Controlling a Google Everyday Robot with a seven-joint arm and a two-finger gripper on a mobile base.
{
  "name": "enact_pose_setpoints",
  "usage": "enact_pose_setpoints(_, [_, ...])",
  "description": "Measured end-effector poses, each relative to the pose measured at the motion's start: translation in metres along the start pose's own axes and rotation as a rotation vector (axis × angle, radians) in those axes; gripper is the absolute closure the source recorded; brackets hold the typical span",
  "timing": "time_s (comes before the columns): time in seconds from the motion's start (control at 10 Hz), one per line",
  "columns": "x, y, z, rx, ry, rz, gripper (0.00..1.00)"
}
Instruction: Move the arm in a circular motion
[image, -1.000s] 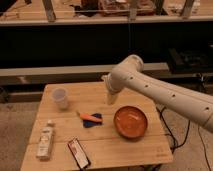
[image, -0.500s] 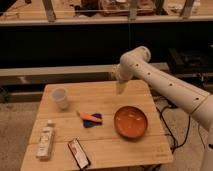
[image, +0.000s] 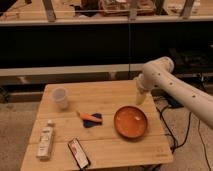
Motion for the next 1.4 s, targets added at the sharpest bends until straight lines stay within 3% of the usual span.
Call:
enact_pose_setpoints(0.3, [0.014,0.065,-0.016,-0.026,0.006,0.03,0.2])
enact_pose_setpoints(0.6, [-0.014,0.098,-0.028,-0.036,0.007,0.001,0.2])
enact_pose_setpoints(0.9, [-0.087,0.11,-0.037,-0.041,-0.021,-0.075,0.2])
enact_pose_setpoints(1.0, [-0.123,0.11,-0.04,-0.044,-0.051,-0.121,0.2])
enact_pose_setpoints(1.1, [-0.143,0.108,-0.043,-0.041,-0.068,-0.147,0.2])
enact_pose_setpoints(1.4, [-0.219,0.078,-0.048,-0.002,-0.101,-0.229,0.2])
